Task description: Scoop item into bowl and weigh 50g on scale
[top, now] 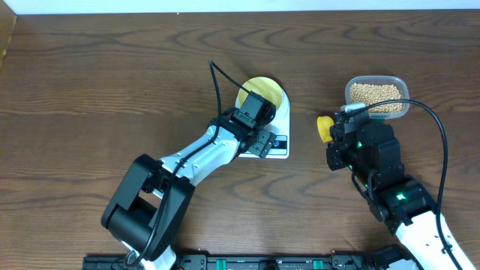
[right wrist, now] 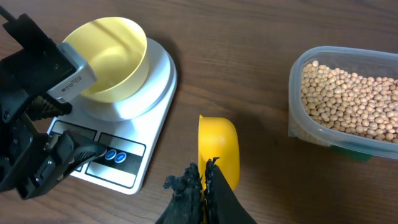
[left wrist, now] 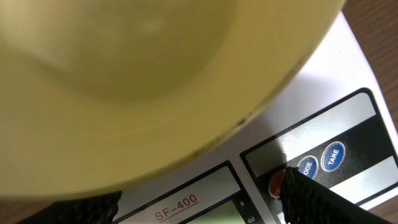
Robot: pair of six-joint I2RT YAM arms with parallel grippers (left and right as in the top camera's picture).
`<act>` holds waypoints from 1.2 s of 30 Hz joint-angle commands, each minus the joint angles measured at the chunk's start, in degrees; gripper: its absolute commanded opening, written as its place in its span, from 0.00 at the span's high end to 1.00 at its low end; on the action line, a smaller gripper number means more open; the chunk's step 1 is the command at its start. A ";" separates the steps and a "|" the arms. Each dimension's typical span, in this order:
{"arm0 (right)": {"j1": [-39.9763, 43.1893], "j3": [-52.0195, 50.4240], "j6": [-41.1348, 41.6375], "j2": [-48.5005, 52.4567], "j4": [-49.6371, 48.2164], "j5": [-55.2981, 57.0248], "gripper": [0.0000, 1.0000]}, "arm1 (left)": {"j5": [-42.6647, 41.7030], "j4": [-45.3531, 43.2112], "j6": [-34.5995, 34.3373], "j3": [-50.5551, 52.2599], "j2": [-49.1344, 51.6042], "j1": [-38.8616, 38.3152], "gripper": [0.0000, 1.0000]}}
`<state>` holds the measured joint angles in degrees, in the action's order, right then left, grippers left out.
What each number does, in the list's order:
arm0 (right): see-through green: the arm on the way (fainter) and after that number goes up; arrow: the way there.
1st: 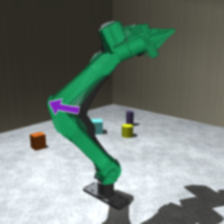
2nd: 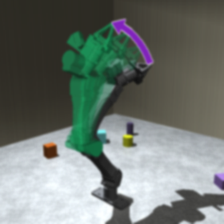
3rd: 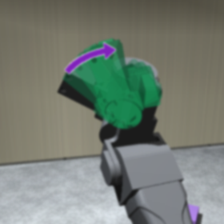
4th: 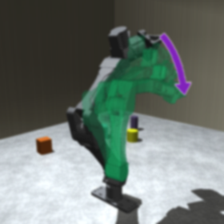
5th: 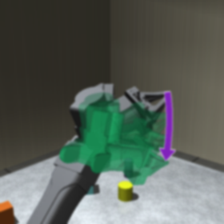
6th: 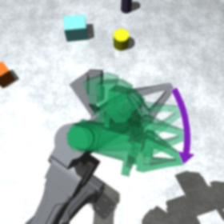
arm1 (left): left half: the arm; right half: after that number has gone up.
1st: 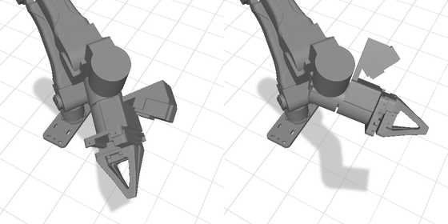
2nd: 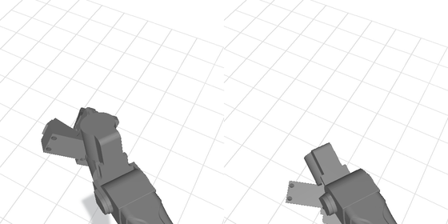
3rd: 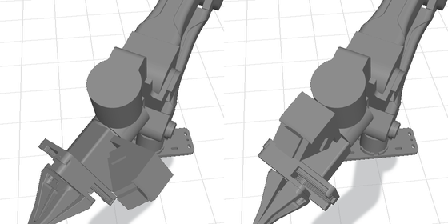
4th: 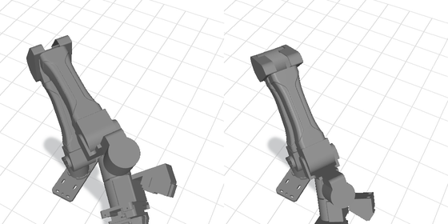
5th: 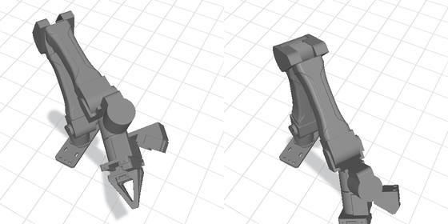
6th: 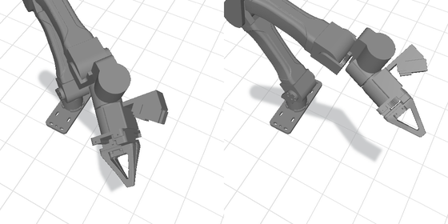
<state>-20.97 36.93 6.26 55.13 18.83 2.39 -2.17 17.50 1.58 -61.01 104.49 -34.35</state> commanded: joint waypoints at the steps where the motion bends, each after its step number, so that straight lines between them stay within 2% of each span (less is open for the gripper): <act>1: 0.42 0.87 -0.79 0.28 0.07 0.68 0.99 | -0.79 1.44 -0.09 1.90 3.02 -0.13 0.16; 18: 0.42 0.87 -0.79 0.28 0.09 0.68 0.99 | -0.79 0.81 -0.09 1.95 3.02 -0.13 0.16; 23: 0.42 0.87 -0.79 0.28 0.07 0.68 0.99 | 2.08 0.85 -0.09 1.95 3.02 -0.13 0.16; 36: 0.42 0.87 -0.79 0.28 0.07 0.68 0.99 | 2.89 0.83 -0.09 1.95 3.02 -0.13 0.16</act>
<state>-20.97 36.93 6.26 55.13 18.83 2.39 0.03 17.19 1.56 -61.01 104.71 -34.57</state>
